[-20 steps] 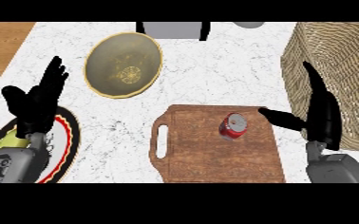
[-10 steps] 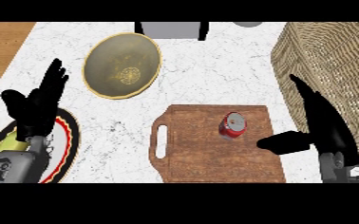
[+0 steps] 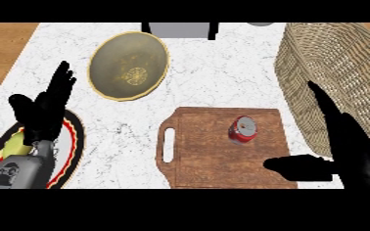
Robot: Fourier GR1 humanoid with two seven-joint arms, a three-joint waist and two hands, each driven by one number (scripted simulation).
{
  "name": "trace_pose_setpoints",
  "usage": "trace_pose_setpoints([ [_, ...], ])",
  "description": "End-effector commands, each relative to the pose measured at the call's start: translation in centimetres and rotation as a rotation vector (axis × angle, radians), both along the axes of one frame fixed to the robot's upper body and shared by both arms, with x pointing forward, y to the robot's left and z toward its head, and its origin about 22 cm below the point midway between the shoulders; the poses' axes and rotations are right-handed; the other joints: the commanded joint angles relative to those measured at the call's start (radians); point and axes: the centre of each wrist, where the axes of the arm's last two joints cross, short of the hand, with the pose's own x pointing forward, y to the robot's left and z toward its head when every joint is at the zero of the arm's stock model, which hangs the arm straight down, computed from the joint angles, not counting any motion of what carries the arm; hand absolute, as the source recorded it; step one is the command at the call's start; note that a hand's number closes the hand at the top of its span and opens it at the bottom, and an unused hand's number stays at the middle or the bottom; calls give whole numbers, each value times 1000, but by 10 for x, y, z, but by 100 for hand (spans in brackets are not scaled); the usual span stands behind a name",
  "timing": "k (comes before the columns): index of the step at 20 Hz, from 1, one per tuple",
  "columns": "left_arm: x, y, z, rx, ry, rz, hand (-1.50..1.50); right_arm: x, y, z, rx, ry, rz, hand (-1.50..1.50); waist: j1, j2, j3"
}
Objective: Pick the can from the cutting board and place it in the basket
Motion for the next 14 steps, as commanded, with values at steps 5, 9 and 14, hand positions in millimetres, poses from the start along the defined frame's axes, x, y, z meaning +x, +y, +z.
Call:
trace_pose_setpoints([
  [5, 1, -4, 1, -10, -17, -3, 0, -8, 20, -52, 34, 60, -94, -150, 5, 3, 2],
  [9, 11, 3, 18, 3, -18, -4, 0, 10, 39, -53, 32, 20, -64, -150, 8, 3, 2],
  [14, 5, 6, 5, -1, -12, -7, 0, 5, 32, -69, 8, -6, -96, -150, 5, 3, 2],
])
